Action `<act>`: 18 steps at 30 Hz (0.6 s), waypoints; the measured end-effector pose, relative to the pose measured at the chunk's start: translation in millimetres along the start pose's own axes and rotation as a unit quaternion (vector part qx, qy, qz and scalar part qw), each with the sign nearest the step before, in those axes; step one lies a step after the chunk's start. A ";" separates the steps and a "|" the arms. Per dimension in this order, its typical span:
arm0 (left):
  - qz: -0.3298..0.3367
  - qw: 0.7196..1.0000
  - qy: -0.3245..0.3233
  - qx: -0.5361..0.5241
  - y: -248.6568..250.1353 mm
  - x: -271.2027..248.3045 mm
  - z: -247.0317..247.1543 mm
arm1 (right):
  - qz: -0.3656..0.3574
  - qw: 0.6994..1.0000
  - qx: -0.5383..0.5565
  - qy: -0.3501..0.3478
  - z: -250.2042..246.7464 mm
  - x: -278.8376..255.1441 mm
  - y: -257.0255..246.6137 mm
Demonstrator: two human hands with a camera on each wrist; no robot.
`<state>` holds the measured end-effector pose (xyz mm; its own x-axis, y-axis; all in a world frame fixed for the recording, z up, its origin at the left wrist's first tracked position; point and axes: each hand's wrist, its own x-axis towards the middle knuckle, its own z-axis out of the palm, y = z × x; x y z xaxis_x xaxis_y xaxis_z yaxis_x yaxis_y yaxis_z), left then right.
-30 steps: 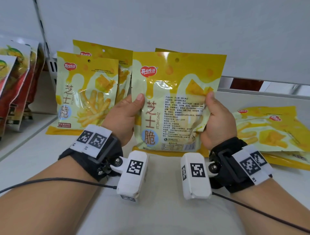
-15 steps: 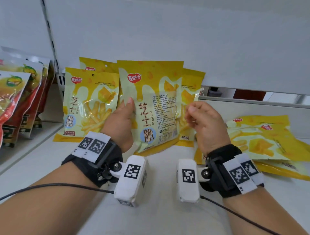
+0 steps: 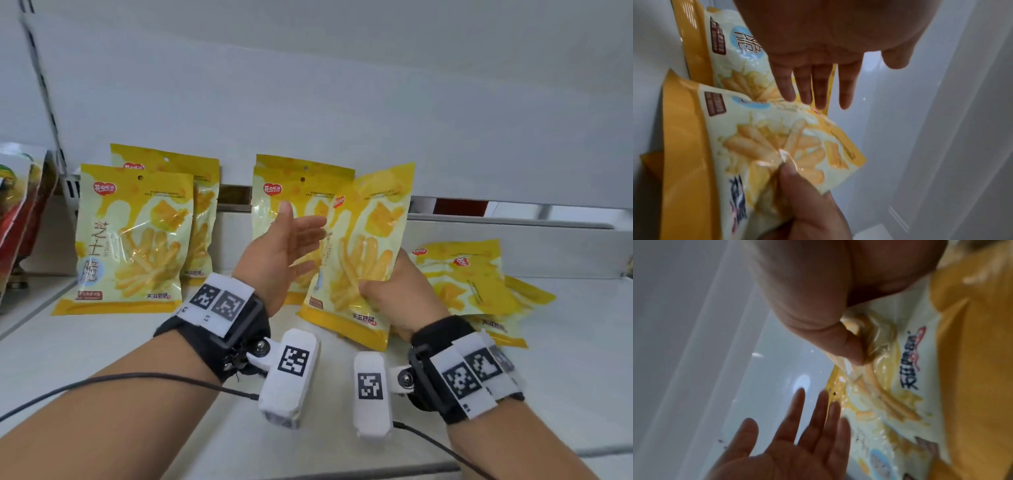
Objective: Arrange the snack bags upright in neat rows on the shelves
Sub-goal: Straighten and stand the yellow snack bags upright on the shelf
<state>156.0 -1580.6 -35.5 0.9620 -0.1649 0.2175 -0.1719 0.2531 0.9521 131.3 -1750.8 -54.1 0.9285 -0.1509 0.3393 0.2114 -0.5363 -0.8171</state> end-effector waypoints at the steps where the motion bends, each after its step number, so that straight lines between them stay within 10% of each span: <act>1: -0.003 0.999 0.046 0.028 -3.8 4.6 -1.2 | 0.015 1.000 -0.013 0.008 -3.8 -0.3 5.4; 7: -0.021 0.948 0.227 0.221 -34.6 35.0 -32.3 | 0.101 0.988 -0.072 0.089 -24.6 5.8 27.8; 18: -0.095 0.941 0.214 0.244 -64.1 54.1 -55.8 | 0.127 0.959 -0.039 0.251 -46.1 24.7 31.2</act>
<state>230.9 -1552.6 -96.8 0.9644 0.2632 0.0269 0.0347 -0.2267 0.9733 146.7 -1809.5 -49.7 0.6784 -0.6554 0.3320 -0.0435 -0.4869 -0.8724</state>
